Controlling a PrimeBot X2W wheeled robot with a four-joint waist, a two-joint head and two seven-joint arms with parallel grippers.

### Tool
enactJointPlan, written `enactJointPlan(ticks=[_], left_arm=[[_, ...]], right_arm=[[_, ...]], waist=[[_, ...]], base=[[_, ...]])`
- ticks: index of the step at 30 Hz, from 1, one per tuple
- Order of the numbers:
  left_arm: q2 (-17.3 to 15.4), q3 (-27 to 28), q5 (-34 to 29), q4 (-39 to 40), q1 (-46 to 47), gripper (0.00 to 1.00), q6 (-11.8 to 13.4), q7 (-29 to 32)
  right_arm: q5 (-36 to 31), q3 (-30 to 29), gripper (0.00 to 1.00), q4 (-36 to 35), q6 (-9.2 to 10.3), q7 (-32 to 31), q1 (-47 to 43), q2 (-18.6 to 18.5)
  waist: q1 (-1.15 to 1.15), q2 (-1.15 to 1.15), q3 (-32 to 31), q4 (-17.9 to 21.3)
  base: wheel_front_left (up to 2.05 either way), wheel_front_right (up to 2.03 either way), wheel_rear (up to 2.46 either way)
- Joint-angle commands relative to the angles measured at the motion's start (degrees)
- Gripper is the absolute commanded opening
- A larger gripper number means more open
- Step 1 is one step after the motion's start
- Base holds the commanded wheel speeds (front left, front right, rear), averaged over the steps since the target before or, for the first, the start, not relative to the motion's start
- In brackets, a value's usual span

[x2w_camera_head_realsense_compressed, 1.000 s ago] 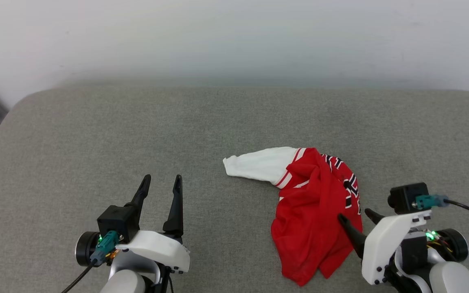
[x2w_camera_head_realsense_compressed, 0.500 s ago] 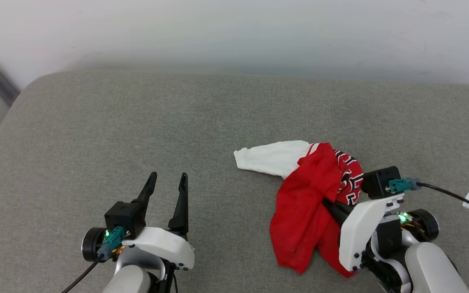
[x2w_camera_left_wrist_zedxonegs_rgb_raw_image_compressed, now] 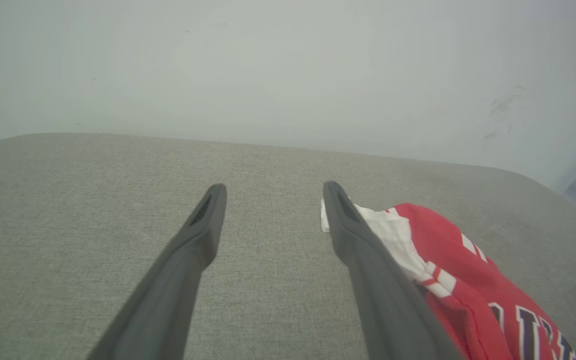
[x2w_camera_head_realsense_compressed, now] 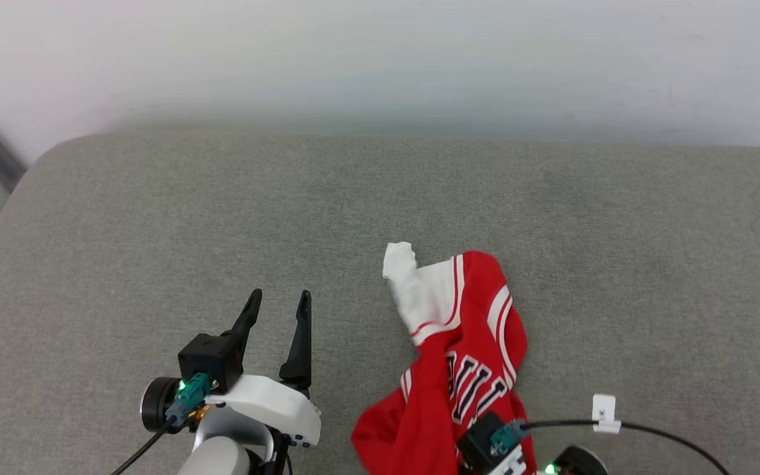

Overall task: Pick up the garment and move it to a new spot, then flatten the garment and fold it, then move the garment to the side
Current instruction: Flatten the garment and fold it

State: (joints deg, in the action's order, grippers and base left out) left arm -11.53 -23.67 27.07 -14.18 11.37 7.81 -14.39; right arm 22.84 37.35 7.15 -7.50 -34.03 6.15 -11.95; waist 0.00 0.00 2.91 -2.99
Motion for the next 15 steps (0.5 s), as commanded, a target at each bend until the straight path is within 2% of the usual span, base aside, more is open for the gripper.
enactJointPlan(ticks=[1, 3, 4, 5, 11, 15], left_arm=[[0.11, -0.07, 0.32, -0.12, -0.31, 1.0, -0.04, -0.36], [0.1, -0.11, 0.46, -0.2, -0.37, 1.0, 0.13, -0.23], [0.06, -0.14, 0.37, -0.23, -0.41, 1.0, 0.26, -0.23], [0.03, -0.15, 0.33, -0.24, -0.44, 1.0, 0.3, -0.22], [-0.57, 0.32, 0.76, -0.61, -1.77, 1.0, 0.73, -0.31], [-0.99, 0.43, 1.22, -0.82, -2.79, 1.0, 1.0, -0.21]], right_arm=[[0.74, 0.79, 0.0, 0.77, 0.01, -0.14, -1.08, -0.42], [1.34, 1.57, 0.04, 1.74, 0.02, 0.1, -1.95, -0.68], [1.32, 1.44, 0.4, 1.46, 0.02, 1.58, -1.99, -0.67], [1.21, 0.75, 1.0, 0.96, 0.02, 3.57, -2.02, -0.39], [0.14, -3.89, 1.0, -3.48, 0.02, 16.68, -3.53, 1.19], [0.13, -6.9, 1.0, -7.35, 0.02, 23.32, -5.07, 1.96]], waist=[[0.0, 0.0, -0.11, 0.0], [0.0, 0.0, -0.13, 0.07], [0.0, 0.0, -0.13, 0.13], [0.0, 0.0, -0.2, 0.19], [0.0, 0.0, -1.51, 1.05], [0.0, 0.0, -2.97, 1.47]], base=[[0.0, 0.0, 0.0], [0.0, 0.0, 0.0], [0.0, 0.0, 0.0], [0.0, 0.0, 0.0], [0.0, 0.0, 0.0], [0.0, 0.0, 0.0]])
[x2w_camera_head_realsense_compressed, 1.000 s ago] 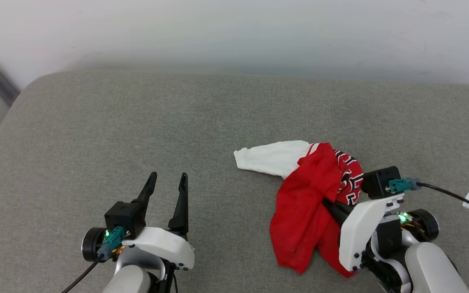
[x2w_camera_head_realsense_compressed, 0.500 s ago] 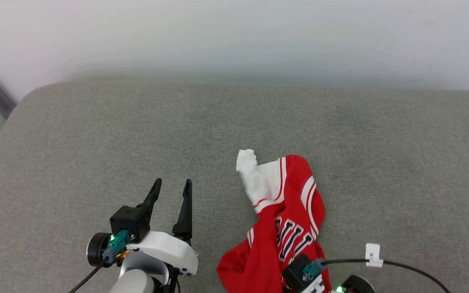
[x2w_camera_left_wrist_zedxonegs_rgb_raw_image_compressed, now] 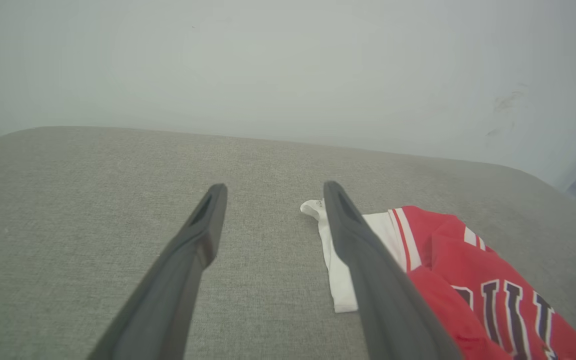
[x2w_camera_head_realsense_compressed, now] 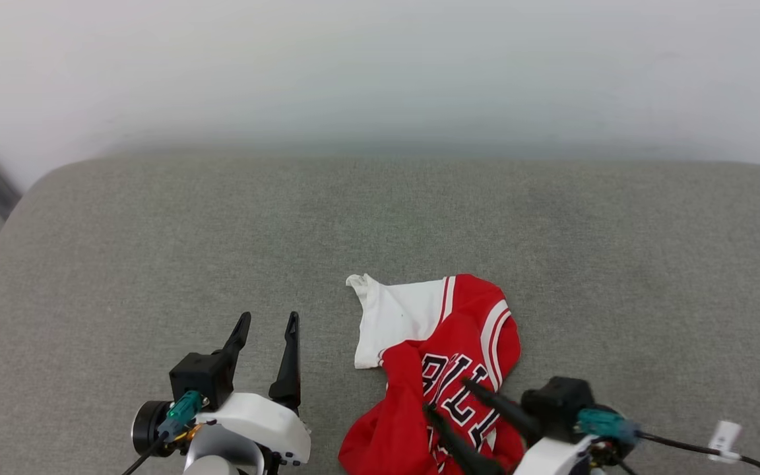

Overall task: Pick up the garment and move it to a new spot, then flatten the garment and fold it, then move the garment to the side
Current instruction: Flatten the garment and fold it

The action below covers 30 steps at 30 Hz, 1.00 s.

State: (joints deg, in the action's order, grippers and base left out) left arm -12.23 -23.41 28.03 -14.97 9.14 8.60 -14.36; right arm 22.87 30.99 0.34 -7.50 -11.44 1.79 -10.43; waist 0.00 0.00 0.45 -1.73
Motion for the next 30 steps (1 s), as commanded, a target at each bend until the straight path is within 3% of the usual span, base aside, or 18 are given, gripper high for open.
enactJointPlan(ticks=[1, 11, 18, 23, 30], left_arm=[[-0.38, 0.19, 0.3, -0.03, -0.74, 1.0, 0.25, -0.18], [-0.98, -0.17, 0.43, 1.19, -1.86, 1.0, 1.21, 0.81], [-1.46, -0.3, 0.67, 1.84, -2.09, 1.0, 1.62, 1.41], [-1.5, -0.28, 0.7, 2.44, -1.56, 1.0, 1.87, 1.49], [-1.55, -0.91, 0.32, 3.01, 0.03, 1.0, 1.27, 1.39]], right_arm=[[-0.39, -1.68, 1.0, -1.4, 0.02, 2.15, -1.09, 0.47], [-7.82, -20.42, 1.0, -3.09, 0.02, 9.99, -5.11, 4.89], [-9.39, -31.98, 1.0, -2.15, 0.02, 9.68, -7.11, 6.46], [-7.24, -34.45, 1.0, 0.97, 0.01, -1.05, -6.78, 6.03], [-1.7, -26.68, 1.0, 5.85, 0.01, -22.52, -2.17, 1.54]], waist=[[0.0, 0.0, -0.73, 0.28], [0.0, 0.0, -2.5, 1.2], [0.0, 0.0, -2.77, 1.67], [0.0, 0.0, -2.27, 1.68], [0.0, 0.0, 0.27, 0.13]], base=[[0.0, 0.0, 0.0], [0.0, 0.0, 0.0], [0.0, 0.0, 0.0], [0.0, 0.0, 0.0], [0.0, 0.0, 0.0]])
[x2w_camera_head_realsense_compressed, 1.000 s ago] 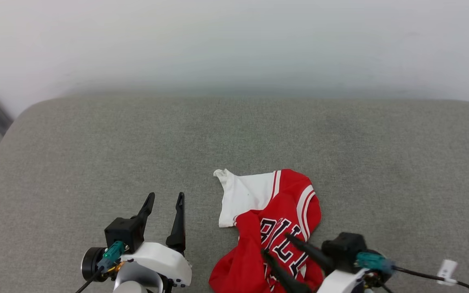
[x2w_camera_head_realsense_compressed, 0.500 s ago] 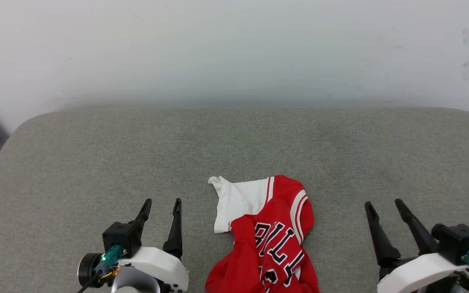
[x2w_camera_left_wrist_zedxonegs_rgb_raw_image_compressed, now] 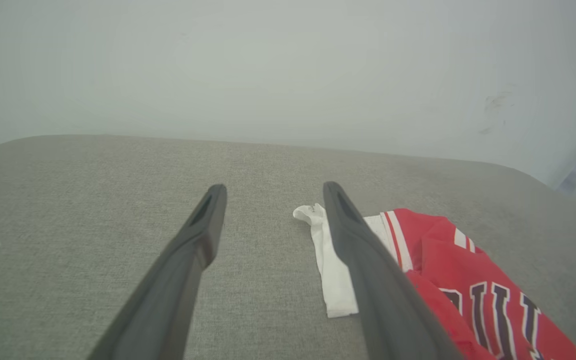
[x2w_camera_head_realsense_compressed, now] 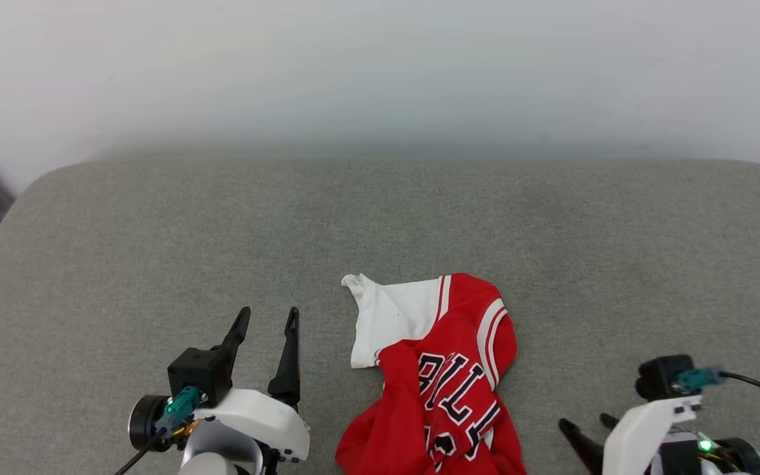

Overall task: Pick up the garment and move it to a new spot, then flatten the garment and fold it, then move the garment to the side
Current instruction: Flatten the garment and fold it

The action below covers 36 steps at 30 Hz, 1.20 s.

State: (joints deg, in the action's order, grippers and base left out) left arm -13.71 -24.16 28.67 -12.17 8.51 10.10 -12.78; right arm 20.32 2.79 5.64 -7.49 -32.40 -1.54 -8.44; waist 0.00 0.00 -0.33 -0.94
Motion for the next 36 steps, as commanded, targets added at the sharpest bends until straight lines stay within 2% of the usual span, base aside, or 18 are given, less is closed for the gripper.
enactJointPlan(ticks=[1, 4, 8, 13, 14, 16, 20, 24, 30, 36], left_arm=[[0.02, -0.26, -0.31, 0.25, 1.19, 1.0, -0.37, -0.24], [0.38, -0.5, -0.61, 0.11, 2.59, 1.0, -0.73, -0.44], [0.8, -0.76, -0.8, -0.39, 4.53, 1.0, -1.3, -0.77], [1.26, -0.8, -1.02, -1.14, 5.26, 1.0, -1.21, -1.19], [1.3, -0.78, -1.0, -1.31, 5.26, 1.0, -1.19, -1.24], [1.42, -0.69, -0.91, -1.61, 5.24, 1.0, -1.19, -1.44], [1.55, -0.36, -0.69, -2.36, 5.1, 1.0, -1.24, -1.71], [1.71, -0.17, -0.51, -2.8, 4.53, 1.0, -1.11, -1.94], [1.63, 0.11, -0.46, -2.98, 3.6, 1.0, -1.09, -2.07], [1.7, -0.06, -0.38, -2.99, 2.9, 1.0, -1.1, -2.15]], right_arm=[[1.58, 3.01, 1.0, 1.17, 0.01, -3.33, 2.15, -0.86], [3.24, 7.98, 1.0, 3.55, 0.01, -6.25, 4.9, -1.79], [4.8, 13.11, 1.0, 8.38, 0.01, -6.76, 8.39, -2.56], [6.46, 17.05, 1.0, 14.56, 0.01, -8.31, 9.87, -2.71], [6.65, 17.87, 0.64, 15.73, 0.01, -8.62, 10.0, -2.61], [6.79, 19.25, 0.0, 17.44, 0.01, -9.24, 10.2, -2.87], [6.73, 20.1, 0.0, 16.3, 0.01, -6.26, 11.95, -4.05], [5.42, 15.56, 0.0, 12.15, 0.03, -0.2, 14.96, -4.84], [1.2, 3.11, 0.0, 5.93, 0.02, 4.93, 14.05, -4.19], [-1.44, -14.69, 0.0, 4.55, 0.01, 5.09, 7.11, 1.09]], waist=[[0.0, 0.0, 1.74, -1.06], [0.0, 0.0, 3.65, -2.5], [0.0, 0.0, 5.81, -4.27], [0.0, 0.0, 6.65, -5.16], [0.0, 0.0, 6.68, -5.26], [0.0, 0.0, 6.73, -5.36], [0.0, 0.0, 6.34, -5.12], [0.0, 0.0, 5.32, -4.24], [0.0, 0.0, 4.01, -2.74], [0.0, 0.0, 3.23, -1.63]], base=[[0.0, 0.0, 0.0], [0.0, 0.0, 0.0], [0.0, 0.0, 0.0], [0.0, 0.0, 0.0], [0.0, 0.0, 0.0], [0.0, 0.0, 0.0], [0.0, 0.0, 0.0], [0.0, 0.0, 0.0], [0.0, 0.0, 0.0], [0.0, 0.0, 0.0]])
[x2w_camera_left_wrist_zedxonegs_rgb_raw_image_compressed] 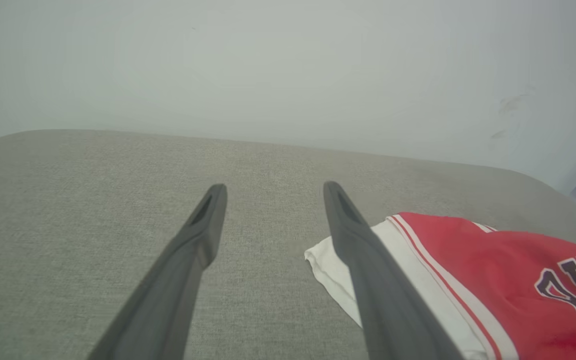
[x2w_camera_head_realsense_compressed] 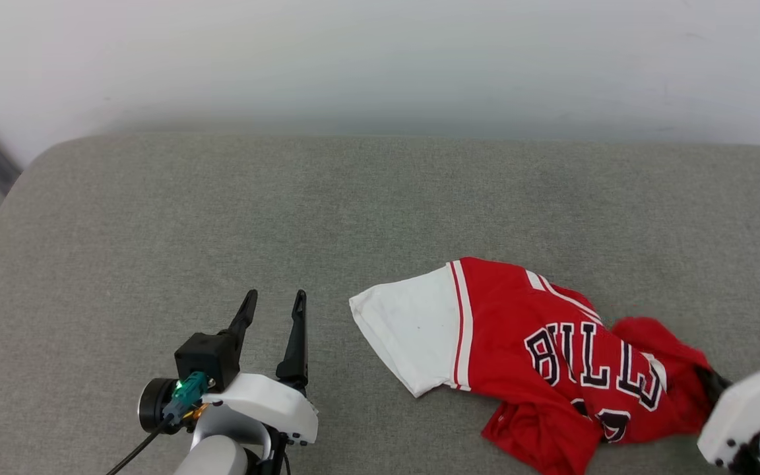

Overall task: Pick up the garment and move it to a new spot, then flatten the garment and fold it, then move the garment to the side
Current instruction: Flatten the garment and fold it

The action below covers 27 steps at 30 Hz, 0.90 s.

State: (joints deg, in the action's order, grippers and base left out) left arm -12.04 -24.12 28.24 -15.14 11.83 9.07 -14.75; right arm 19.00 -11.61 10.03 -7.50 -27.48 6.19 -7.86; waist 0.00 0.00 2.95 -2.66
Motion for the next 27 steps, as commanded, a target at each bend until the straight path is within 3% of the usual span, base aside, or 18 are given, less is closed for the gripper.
enactJointPlan(ticks=[1, 5, 6, 7, 11, 18, 27], left_arm=[[0.03, -0.15, 0.06, 0.0, -0.47, 1.0, -0.06, -0.19], [-0.21, -0.27, 0.18, -0.04, -0.47, 1.0, -0.16, -0.15], [-0.32, -0.25, 0.24, -0.07, -0.51, 1.0, -0.12, -0.09], [-0.48, -0.24, 0.27, -0.1, -0.58, 1.0, -0.03, -0.01], [-1.06, -0.08, 0.41, -0.06, -0.89, 1.0, 0.32, 0.25], [-1.82, 0.2, 0.89, 0.16, -2.3, 1.0, 1.01, 0.71], [-3.09, 0.53, 1.43, 0.87, -4.17, 1.0, 2.07, 1.85]], right_arm=[[-0.35, -3.06, 0.0, 0.71, 0.02, 0.32, -1.97, 1.34], [-0.92, -10.61, 0.0, 5.43, 0.02, 1.74, -6.44, 3.87], [-1.08, -11.2, 0.35, 6.69, 0.02, 2.23, -7.1, 4.17], [-1.11, -11.52, 1.0, 7.81, 0.02, 3.18, -7.37, 4.42], [-0.21, -11.75, 1.0, 8.0, 0.01, 10.16, -7.05, 4.82], [-3.06, -7.97, 1.0, -0.66, 0.02, 23.77, -8.12, 4.84], [-9.34, -2.58, 1.0, -11.87, 0.02, 28.33, -11.79, 4.96]], waist=[[0.0, 0.0, -0.06, 0.18], [0.0, 0.0, -0.01, 0.37], [0.0, 0.0, -0.02, 0.45], [0.0, 0.0, -0.02, 0.55], [0.0, 0.0, -0.19, 0.72], [0.0, 0.0, -2.02, 1.22], [0.0, 0.0, -4.63, 2.03]], base=[[0.0, 0.0, 0.0], [0.0, 0.0, 0.0], [0.0, 0.0, 0.0], [0.0, 0.0, 0.0], [0.0, 0.0, 0.0], [0.0, 0.0, 0.0], [0.0, 0.0, 0.0]])
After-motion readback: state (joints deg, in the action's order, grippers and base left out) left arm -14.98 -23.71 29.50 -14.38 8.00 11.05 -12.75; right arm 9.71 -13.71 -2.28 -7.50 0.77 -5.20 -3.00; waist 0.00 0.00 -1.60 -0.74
